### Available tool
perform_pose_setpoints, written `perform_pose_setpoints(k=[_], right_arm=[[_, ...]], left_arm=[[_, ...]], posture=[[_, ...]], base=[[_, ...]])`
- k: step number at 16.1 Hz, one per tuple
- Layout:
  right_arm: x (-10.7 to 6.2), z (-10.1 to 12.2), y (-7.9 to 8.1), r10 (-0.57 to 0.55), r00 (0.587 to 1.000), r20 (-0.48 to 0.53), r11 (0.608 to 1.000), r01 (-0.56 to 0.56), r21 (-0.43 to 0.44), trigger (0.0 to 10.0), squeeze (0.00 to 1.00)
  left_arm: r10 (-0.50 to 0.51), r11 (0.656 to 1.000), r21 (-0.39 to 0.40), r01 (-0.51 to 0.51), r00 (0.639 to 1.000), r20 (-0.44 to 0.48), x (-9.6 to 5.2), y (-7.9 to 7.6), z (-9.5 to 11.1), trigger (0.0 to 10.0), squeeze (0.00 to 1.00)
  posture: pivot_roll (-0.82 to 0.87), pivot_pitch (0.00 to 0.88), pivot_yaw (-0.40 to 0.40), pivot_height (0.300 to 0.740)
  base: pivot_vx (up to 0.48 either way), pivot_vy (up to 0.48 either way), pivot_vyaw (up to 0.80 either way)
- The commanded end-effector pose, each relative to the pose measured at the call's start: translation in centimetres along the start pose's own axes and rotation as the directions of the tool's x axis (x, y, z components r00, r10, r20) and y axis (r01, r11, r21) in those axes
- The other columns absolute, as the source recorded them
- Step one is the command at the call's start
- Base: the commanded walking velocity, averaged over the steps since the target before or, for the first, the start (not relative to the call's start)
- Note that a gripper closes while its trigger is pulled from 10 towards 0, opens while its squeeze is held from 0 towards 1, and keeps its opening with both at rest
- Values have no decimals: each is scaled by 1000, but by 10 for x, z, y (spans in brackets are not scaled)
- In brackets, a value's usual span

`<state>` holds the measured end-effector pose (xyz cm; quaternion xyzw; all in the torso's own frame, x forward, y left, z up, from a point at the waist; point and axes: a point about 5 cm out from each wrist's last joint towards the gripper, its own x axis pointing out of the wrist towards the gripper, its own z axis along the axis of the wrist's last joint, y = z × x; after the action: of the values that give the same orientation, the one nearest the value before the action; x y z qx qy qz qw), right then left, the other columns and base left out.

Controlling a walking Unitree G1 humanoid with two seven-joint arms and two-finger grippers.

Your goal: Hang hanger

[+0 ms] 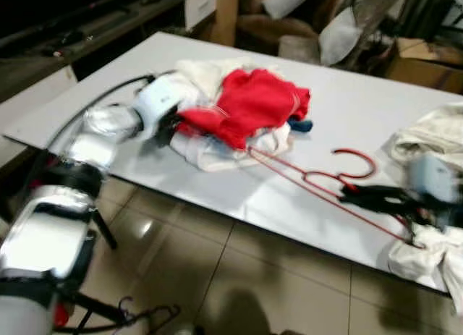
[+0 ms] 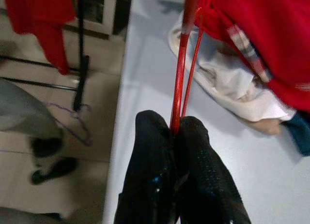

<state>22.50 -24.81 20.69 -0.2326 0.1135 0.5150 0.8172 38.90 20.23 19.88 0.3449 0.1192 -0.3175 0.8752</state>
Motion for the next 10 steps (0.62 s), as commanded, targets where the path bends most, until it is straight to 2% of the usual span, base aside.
perform_pose_setpoints(k=[1, 2, 3, 4, 5, 6, 7, 8, 9, 10], right_arm=[[-13, 19, -2, -22, 999, 42, 1000, 22, 2, 10000, 0], [-18, 23, -4, -40, 998, 57, 999, 38, 22, 10000, 0], [-26, 25, -1, -28, 999, 30, 998, 27, 51, 10000, 0], [-29, 23, 2, -18, 1000, -20, 998, 19, 54, 10000, 0], [-36, 13, 4, -15, 986, -164, 999, 24, 48, 10000, 0], [-42, 3, -2, -93, 951, -294, 995, 99, 8, 10000, 0], [-43, 0, -7, -139, 934, -329, 990, 142, -14, 10000, 0], [-46, -5, -16, -227, 896, -382, 973, 224, -52, 10000, 0], [-49, -3, -13, -211, 900, -382, 976, 212, -39, 10000, 0], [-54, -2, -13, -212, 884, -417, 976, 208, -56, 10000, 0]], left_arm=[[-113, 993, 34, 114, 993, -27, -7, -4, -6, 10000, 1000], [-163, 986, 39, 163, 986, -23, -12, -6, -8, 10000, 1000], [-193, 978, 71, 196, 980, -36, -19, -6, -13, 10000, 1000], [-181, 980, 73, 183, 983, -35, -21, -4, -14, 10000, 1000], [-140, 988, 61, 141, 990, -21, -24, 0, -15, 10000, 1000], [-75, 996, 52, 74, 997, 3, -26, 6, -13, 10000, 1000], [-43, 998, 47, 43, 999, 15, -26, 8, -12, 10000, 1000], [45, 999, -16, -44, 994, 99, -29, 15, -3, 10000, 1000], [69, 997, -37, -65, 989, 133, -32, 17, -1, 10000, 1000], [104, 994, -32, -100, 984, 144, -35, 21, 0, 10000, 1000]], posture=[[-140, 0, 21, 740], [-137, 0, 16, 740], [-135, 0, 15, 740], [-135, 0, 13, 740], [-136, 0, 12, 740], [-140, 0, 12, 740], [-143, 0, 12, 740], [-143, 0, 8, 740], [-145, 0, 3, 740], [-143, 0, -1, 740]], base=[[0, 0, 0], [0, 0, 0], [0, 0, 0], [0, 0, 0], [0, 0, 0], [0, 0, 0], [0, 0, 0], [0, 0, 0], [0, 0, 0], [0, 0, 0]])
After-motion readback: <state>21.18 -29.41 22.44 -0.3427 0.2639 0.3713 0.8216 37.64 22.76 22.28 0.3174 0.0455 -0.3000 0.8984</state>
